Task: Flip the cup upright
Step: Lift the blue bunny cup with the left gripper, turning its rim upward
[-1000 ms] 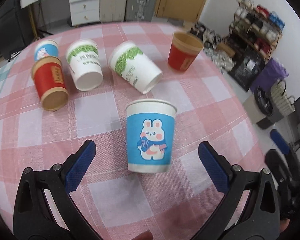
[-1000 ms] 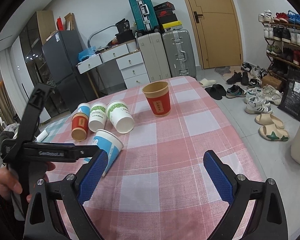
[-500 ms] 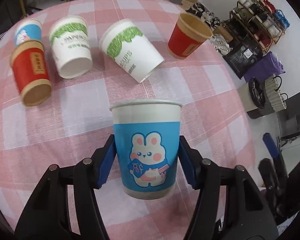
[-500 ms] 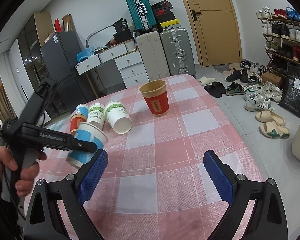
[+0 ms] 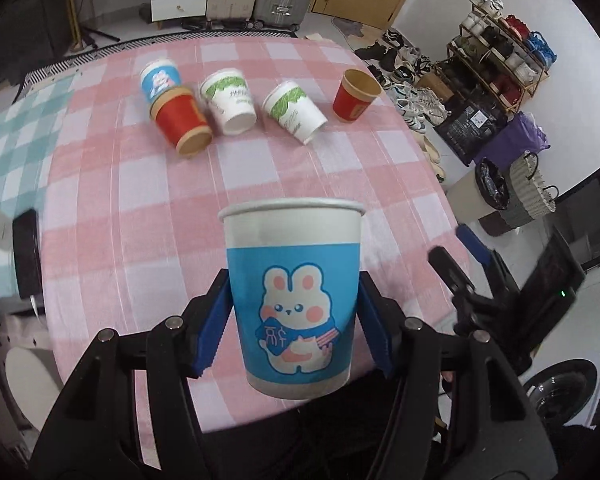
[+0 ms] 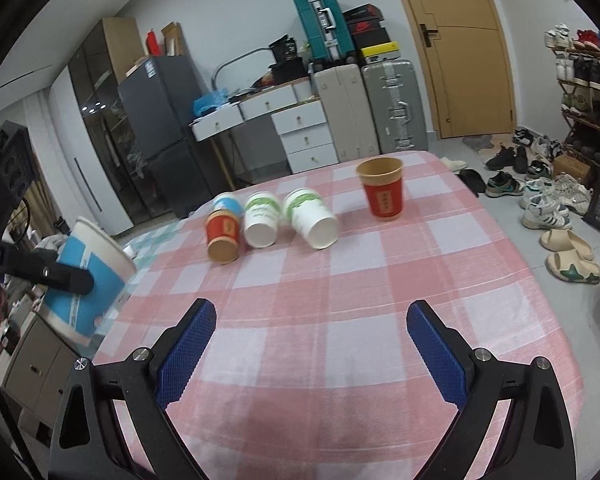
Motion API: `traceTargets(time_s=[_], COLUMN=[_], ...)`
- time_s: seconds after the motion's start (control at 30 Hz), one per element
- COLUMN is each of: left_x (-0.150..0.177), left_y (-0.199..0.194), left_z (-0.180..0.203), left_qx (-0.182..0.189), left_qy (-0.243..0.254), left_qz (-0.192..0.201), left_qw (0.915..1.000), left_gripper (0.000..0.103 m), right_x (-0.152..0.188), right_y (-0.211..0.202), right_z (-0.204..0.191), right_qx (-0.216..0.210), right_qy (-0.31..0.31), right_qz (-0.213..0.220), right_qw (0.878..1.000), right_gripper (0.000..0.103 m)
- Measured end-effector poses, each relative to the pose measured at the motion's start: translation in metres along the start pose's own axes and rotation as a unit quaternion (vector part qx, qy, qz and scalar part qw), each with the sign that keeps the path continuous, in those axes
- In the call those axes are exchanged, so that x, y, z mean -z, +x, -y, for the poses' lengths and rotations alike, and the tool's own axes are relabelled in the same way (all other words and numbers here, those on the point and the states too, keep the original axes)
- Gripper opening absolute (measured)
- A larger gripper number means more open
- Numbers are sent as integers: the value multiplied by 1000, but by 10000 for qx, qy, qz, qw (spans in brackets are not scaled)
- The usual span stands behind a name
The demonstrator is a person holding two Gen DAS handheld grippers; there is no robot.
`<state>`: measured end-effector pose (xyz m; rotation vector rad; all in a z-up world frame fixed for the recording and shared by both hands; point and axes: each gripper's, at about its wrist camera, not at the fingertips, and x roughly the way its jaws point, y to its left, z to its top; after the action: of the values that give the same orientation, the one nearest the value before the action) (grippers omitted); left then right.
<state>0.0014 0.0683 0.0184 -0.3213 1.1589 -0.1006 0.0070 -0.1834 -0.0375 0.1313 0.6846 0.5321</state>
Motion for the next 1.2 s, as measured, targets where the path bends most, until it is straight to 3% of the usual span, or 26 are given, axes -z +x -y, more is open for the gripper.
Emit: traceTargets(time_s=[0.13, 0.33, 0.57, 0.77, 1.03, 1.2], left_x=[38, 64, 67, 68, 60, 60], left_y=[-2, 60, 109, 123, 91, 42], left_z=[-21, -47, -56, -63, -56, -41], left_qx=[-13, 114, 3, -80, -111, -287], left_qy=[-245, -727, -855, -908, -767, -610], left_qz=[-61, -512, -742, -879, -490, 421], left_qw=[9997, 9960, 9936, 9919, 9958, 9968], left_gripper=[58, 58, 59, 62, 72, 81], right_x=[9, 19, 25, 30, 30, 30], right_y=[-2, 5, 19, 33, 34, 36], right_z=[-20, -32, -27, -28, -39, -48], right_qx=[-133, -164, -101, -103, -215, -275], right_qy=[-166, -297, -260, -266, -374, -491], right_qz=[-80, -276, -473, -690, -720, -829], right_qw=[9997, 9990, 9985, 9972, 9965, 9950], right_gripper=[98, 98, 98, 98, 98, 98])
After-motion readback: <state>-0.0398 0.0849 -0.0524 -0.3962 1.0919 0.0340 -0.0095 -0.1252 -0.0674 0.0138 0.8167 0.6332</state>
